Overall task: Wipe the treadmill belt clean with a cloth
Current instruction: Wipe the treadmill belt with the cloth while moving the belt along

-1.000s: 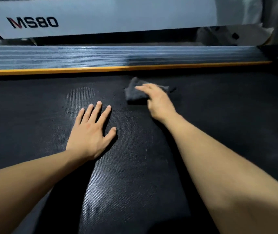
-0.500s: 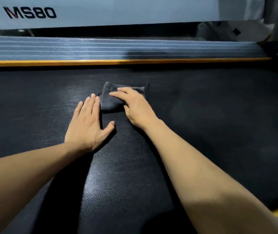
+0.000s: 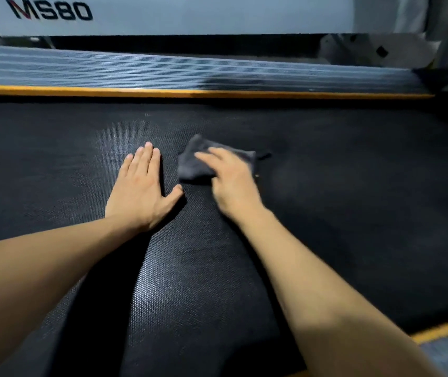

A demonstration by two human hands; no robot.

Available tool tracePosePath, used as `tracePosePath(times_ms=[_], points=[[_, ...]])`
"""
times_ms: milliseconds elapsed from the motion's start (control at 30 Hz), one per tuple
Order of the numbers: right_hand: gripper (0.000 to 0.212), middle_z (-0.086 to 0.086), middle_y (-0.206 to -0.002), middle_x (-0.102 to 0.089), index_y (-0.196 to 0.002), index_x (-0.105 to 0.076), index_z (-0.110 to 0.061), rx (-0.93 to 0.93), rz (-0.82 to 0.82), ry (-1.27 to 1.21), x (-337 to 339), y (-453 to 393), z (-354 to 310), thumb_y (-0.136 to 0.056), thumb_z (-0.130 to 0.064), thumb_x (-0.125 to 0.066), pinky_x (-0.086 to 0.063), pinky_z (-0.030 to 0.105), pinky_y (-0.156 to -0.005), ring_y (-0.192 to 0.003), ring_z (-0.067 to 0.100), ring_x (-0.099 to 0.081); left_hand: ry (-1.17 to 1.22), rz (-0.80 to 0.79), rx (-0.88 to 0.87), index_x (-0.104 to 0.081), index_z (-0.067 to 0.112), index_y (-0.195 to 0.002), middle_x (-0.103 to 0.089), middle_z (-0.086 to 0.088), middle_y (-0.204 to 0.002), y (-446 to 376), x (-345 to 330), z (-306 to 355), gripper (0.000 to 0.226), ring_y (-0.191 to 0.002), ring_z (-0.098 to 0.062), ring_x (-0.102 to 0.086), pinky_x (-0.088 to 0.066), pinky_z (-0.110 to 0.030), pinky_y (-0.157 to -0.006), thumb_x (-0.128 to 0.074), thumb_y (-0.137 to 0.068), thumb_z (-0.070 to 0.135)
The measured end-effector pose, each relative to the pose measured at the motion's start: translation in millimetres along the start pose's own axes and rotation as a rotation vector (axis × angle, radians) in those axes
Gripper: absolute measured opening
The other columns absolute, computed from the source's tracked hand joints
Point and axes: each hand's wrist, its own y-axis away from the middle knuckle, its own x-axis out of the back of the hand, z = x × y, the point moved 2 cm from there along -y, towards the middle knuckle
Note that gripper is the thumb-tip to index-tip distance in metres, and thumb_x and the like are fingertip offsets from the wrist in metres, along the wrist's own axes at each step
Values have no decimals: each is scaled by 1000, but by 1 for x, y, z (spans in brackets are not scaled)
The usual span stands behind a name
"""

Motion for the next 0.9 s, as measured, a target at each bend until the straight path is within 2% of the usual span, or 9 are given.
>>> tracePosePath(times_ms=[133,200,300,433,567,667,733,800,900], points=[[68,10,-147,-50,-138,-56,-21,66,-64,57,22,8,17,-75,5,-55,-29,34,-118,-135,27,-46,15,-21,-17,-13,3,-162,-6,-16,-171,2,3,-2,100,-159,-27,-4,0,-40,-129,-21,-86,68],[70,13,-150,-45,-140,-53,-18,-113,18,112,52,18,65,-75,8,-52,-21,27,-118,-139,27,-41,19,-15,-10,-13,4,-162,-6,-16,-171,3,3,-2,99,-159,-26,-4,0,-40,-129,-22,-88,68],[66,12,-156,-36,-146,-45,-20,-363,106,132,88,33,113,-84,6,-45,-20,31,-121,-145,26,-31,22,7,6,-16,3,-161,-9,-16,-171,1,0,1,94,-159,-26,-6,-2,-41,-130,-25,-90,64],[61,17,-149,-45,-141,-51,-15,-417,174,139,72,32,91,-82,2,-44,-28,40,-119,-140,30,-39,-35,72,67,-29,9,-158,-24,-16,-167,6,1,6,83,-155,-34,-18,-8,-49,-128,-27,-91,57],[55,22,-133,-59,-127,-64,-10,-121,109,67,7,48,-8,-78,-9,-38,-41,47,-108,-123,37,-56,-48,126,137,-45,12,-143,-49,-15,-146,20,11,11,62,-136,-38,-42,-25,-60,-118,-31,-92,46],[57,16,-144,-51,-136,-57,-17,29,-14,-7,-14,56,-56,-82,2,-53,-33,47,-115,-135,31,-46,14,150,148,-49,12,-137,-51,-15,-142,52,16,7,54,-130,-38,-48,-28,-58,-117,-30,-94,39],[67,14,-147,-48,-140,-54,-19,101,-84,15,0,56,-39,-77,5,-57,-31,44,-117,-137,29,-44,45,132,100,-48,12,-140,-48,-14,-147,82,17,3,55,-135,-38,-45,-24,-57,-119,-33,-95,41],[70,14,-148,-48,-139,-54,-18,24,-49,32,24,58,5,-73,5,-51,-28,36,-119,-136,29,-44,49,82,42,-46,14,-147,-42,-14,-156,111,19,-3,62,-145,-37,-38,-20,-55,-122,-33,-95,45],[64,15,-150,-44,-139,-53,-16,-314,133,73,73,71,80,-79,2,-43,-24,34,-120,-140,30,-39,-2,-8,-29,-34,21,-158,-29,-9,-167,142,15,-12,68,-156,-31,-22,-14,-51,-127,-30,-98,52]])
